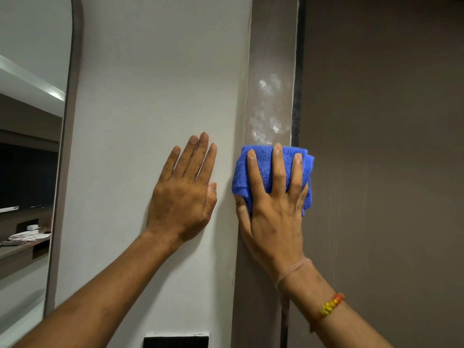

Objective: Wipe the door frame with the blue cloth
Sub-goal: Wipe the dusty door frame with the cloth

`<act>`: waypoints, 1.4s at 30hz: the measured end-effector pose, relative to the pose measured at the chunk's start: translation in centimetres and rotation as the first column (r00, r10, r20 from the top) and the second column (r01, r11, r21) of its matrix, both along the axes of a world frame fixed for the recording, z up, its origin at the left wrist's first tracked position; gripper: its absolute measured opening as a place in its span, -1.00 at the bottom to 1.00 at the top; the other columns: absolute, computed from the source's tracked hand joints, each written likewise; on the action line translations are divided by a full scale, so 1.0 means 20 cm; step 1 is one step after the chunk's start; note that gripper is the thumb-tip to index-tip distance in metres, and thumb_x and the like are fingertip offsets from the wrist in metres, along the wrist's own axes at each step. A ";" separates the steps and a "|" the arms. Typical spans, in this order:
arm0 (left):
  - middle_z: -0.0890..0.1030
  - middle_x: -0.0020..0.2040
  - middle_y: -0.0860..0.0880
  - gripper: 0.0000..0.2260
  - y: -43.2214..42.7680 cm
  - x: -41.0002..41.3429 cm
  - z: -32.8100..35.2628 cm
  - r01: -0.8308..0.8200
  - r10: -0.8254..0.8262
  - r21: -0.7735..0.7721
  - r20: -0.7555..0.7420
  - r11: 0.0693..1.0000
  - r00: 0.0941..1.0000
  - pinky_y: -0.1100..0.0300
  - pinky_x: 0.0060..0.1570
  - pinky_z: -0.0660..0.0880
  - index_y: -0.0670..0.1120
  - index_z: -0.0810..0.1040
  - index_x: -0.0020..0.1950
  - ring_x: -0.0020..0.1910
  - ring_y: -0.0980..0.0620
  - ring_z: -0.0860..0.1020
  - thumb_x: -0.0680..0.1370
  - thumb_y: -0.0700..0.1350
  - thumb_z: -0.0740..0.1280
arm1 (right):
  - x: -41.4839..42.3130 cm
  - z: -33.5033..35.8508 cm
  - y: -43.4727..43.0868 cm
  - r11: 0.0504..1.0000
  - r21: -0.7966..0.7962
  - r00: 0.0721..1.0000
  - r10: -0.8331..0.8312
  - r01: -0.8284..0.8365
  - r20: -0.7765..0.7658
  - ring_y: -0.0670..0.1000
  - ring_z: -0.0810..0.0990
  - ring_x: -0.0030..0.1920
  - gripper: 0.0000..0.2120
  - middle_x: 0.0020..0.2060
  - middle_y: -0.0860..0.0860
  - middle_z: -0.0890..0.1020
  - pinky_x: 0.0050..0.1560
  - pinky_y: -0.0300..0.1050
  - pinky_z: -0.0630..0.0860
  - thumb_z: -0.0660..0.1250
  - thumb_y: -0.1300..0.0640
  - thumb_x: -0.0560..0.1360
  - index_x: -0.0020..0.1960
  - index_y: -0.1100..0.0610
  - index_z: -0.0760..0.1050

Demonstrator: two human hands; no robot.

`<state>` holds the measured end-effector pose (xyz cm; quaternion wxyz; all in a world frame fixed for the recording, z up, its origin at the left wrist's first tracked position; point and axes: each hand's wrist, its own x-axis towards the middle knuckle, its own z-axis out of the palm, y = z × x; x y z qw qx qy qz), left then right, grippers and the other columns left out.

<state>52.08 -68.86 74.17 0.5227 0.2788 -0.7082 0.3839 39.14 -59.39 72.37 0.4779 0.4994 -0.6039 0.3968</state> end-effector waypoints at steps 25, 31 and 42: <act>0.05 0.55 -0.16 -0.45 0.00 0.00 -0.02 -0.042 0.042 0.031 0.008 0.999 0.999 -0.06 0.49 0.07 -0.17 0.01 0.53 0.54 -0.09 0.01 0.57 0.00 0.00 | 0.00 -0.12 0.01 0.999 0.026 0.998 0.044 -0.046 0.046 0.25 -0.15 0.48 -0.40 0.51 0.08 0.03 0.36 0.46 0.07 -0.20 -0.33 0.51 0.49 -0.11 0.03; 0.08 0.54 -0.17 -0.45 0.00 0.00 -0.02 -0.029 0.029 0.016 -0.001 0.999 1.000 -0.05 0.49 0.06 -0.17 0.04 0.52 0.53 -0.10 0.04 0.57 0.01 -0.01 | -0.03 0.09 0.01 1.000 0.010 0.998 0.002 -0.001 -0.055 0.36 -0.02 0.47 -0.45 0.50 0.16 0.16 0.33 0.50 0.15 -0.02 -0.22 0.53 0.48 -0.08 0.10; 0.04 0.55 -0.17 -0.45 0.00 0.01 -0.02 -0.021 0.019 0.056 0.027 0.998 0.999 -0.05 0.50 0.04 -0.17 0.00 0.53 0.53 -0.11 0.01 0.57 0.00 -0.02 | 0.00 -0.02 -0.01 1.000 -0.012 1.000 0.013 -0.013 0.014 0.33 -0.03 0.47 -0.46 0.49 0.15 0.18 0.31 0.47 0.22 -0.03 -0.20 0.53 0.47 -0.09 0.10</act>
